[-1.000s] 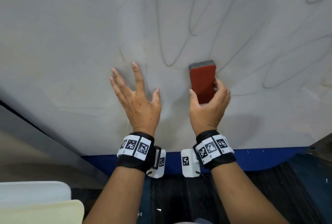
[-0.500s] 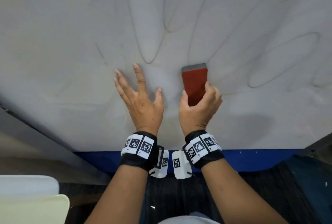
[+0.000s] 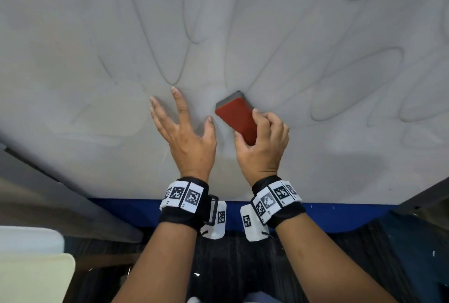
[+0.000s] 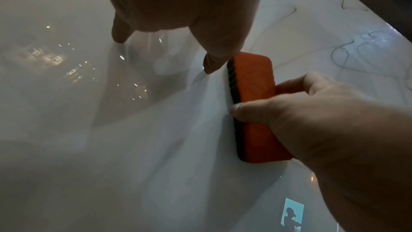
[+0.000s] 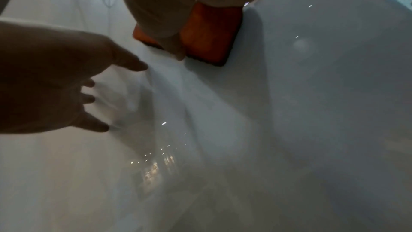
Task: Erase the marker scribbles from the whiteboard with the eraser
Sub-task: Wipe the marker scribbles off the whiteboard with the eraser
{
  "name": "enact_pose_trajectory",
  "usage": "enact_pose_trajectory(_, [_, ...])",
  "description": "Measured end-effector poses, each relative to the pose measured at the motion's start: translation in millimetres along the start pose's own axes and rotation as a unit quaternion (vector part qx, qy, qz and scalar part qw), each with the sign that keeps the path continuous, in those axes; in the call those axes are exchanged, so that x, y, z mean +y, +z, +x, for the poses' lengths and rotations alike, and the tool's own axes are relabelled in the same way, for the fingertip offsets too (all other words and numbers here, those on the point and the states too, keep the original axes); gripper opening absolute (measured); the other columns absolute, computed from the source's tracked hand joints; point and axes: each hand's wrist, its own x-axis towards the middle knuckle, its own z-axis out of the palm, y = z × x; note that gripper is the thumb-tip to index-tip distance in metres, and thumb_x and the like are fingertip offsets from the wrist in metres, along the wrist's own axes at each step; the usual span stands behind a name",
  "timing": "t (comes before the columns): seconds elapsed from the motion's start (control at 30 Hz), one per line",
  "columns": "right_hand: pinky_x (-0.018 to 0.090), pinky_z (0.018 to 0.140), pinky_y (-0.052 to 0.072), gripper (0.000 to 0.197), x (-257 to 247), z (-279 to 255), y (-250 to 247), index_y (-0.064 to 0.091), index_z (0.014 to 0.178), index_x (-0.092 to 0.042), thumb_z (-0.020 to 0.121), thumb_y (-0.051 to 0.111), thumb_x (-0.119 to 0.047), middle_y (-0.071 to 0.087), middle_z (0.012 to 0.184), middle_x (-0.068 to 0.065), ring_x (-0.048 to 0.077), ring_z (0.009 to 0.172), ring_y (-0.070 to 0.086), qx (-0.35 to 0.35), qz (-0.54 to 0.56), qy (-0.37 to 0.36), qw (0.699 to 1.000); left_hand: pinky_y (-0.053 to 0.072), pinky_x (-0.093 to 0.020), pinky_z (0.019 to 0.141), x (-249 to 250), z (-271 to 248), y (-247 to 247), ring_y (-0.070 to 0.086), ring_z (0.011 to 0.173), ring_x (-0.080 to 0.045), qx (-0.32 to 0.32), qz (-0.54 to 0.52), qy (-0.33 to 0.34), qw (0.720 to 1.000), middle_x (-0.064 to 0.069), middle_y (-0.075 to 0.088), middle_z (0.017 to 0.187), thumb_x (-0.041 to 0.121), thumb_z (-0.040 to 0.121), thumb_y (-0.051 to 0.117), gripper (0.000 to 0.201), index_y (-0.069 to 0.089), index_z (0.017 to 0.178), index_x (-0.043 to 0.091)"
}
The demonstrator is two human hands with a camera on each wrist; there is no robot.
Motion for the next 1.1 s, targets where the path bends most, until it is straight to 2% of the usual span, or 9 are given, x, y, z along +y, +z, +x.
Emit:
enact_pose_trajectory(0.07, [0.044, 0.09, 0.043, 0.062, 10.6, 2.9, -4.6, 0.048, 0.125, -0.018, 0.072, 0.078, -0.026, 0.057, 0.115, 0.016, 0.028, 0.104, 0.048, 0.029, 0.013, 0.023, 0.999, 0.018, -0.034, 0.111, 0.5, 0.1, -0.3, 0.003, 0.149, -0.038, -0.004, -0.001, -0.005, 1.0, -0.018, -0.002, 0.163, 0.032, 0.088, 0.069, 0.087, 0.017, 0.157, 0.026])
enact_pose_trajectory(0.2, [0.05, 0.091, 0.045, 0.065, -1.1, 1.9, 0.8, 0.048, 0.128, -0.011, 0.072, 0.079, -0.024, 0.054, 0.119, 0.02, 0.03, 0.109, 0.047, 0.093, 0.04, 0.141, 0.985, 0.028, -0.038, 0.107, -1.7, -0.3, -2.3, 0.004, 0.149, -0.038, -0.014, 0.009, 0.006, 1.0, -0.018, -0.002, 0.163, 0.033, 0.088, 0.069, 0.087, 0.016, 0.157, 0.027])
enact_pose_trajectory(0.37, [0.044, 0.085, 0.044, 0.06, -14.0, -6.4, 7.6, 0.051, 0.124, -0.022, 0.071, 0.079, -0.025, 0.053, 0.114, 0.009, 0.027, 0.101, 0.049, -0.01, -0.028, -0.017, 0.999, 0.025, -0.053, 0.117, -6.4, -1.6, 1.0, 0.004, 0.148, -0.041, -0.018, 0.009, 0.016, 1.0, -0.022, -0.002, 0.162, 0.026, 0.088, 0.069, 0.086, 0.017, 0.157, 0.023])
enact_pose_trajectory(0.53, [0.053, 0.089, 0.048, 0.065, 1.0, 6.7, -1.3, 0.044, 0.13, -0.015, 0.076, 0.077, -0.028, 0.051, 0.119, 0.018, 0.029, 0.108, 0.048, 0.115, 0.015, 0.116, 0.986, 0.02, -0.055, 0.118, -10.8, 0.5, 0.7, 0.011, 0.146, -0.044, -0.017, 0.019, 0.037, 0.999, -0.026, 0.005, 0.16, 0.032, 0.088, 0.07, 0.083, 0.023, 0.156, 0.019])
enact_pose_trajectory(0.6, [0.053, 0.089, 0.049, 0.064, -3.0, 6.2, 0.5, 0.044, 0.13, -0.014, 0.076, 0.076, -0.028, 0.051, 0.118, 0.019, 0.03, 0.107, 0.048, 0.113, 0.009, 0.117, 0.987, 0.021, -0.056, 0.117, -9.4, 0.1, 1.0, 0.011, 0.146, -0.044, -0.021, 0.024, 0.046, 0.998, -0.025, 0.006, 0.16, 0.029, 0.088, 0.07, 0.083, 0.024, 0.156, 0.019])
enact_pose_trajectory(0.77, [0.044, 0.087, 0.045, 0.059, 10.9, 7.6, -11.5, 0.049, 0.128, -0.017, 0.075, 0.074, -0.027, 0.051, 0.115, 0.013, 0.029, 0.098, 0.049, 0.035, -0.05, -0.013, 0.998, 0.022, -0.069, 0.111, 2.8, -4.4, 6.2, -0.002, 0.151, -0.033, -0.047, 0.044, 0.08, 0.995, -0.018, -0.001, 0.163, 0.03, 0.087, 0.072, 0.09, 0.015, 0.157, 0.027])
enact_pose_trajectory(0.93, [0.053, 0.09, 0.049, 0.065, 40.3, 28.6, -30.4, 0.044, 0.132, -0.011, 0.078, 0.076, -0.027, 0.051, 0.119, 0.023, 0.033, 0.109, 0.048, 0.157, 0.01, 0.113, 0.981, 0.013, -0.066, 0.115, 15.0, -10.7, 13.5, -0.017, 0.15, -0.025, -0.067, 0.051, 0.063, 0.994, -0.011, -0.014, 0.163, 0.047, 0.085, 0.07, 0.106, -0.004, 0.157, 0.026])
enact_pose_trajectory(1.0, [0.05, 0.091, 0.047, 0.065, 39.9, 25.1, -30.2, 0.045, 0.131, -0.011, 0.077, 0.076, -0.027, 0.052, 0.118, 0.023, 0.031, 0.108, 0.047, 0.134, -0.002, 0.095, 0.986, 0.013, -0.063, 0.117, 26.3, -16.0, 19.8, -0.018, 0.149, -0.024, -0.065, 0.054, 0.052, 0.995, -0.014, -0.015, 0.163, 0.051, 0.085, 0.069, 0.109, -0.007, 0.157, 0.021])
enact_pose_trajectory(1.1, [0.044, 0.089, 0.044, 0.063, 48.8, 13.6, -38.2, 0.048, 0.129, -0.017, 0.074, 0.078, -0.026, 0.052, 0.116, 0.014, 0.028, 0.102, 0.048, 0.026, -0.036, 0.006, 0.999, 0.016, -0.062, 0.117, 43.3, -27.0, 32.2, -0.016, 0.15, -0.029, -0.062, 0.055, 0.049, 0.995, -0.017, -0.013, 0.163, 0.044, 0.088, 0.068, 0.105, -0.008, 0.157, 0.019])
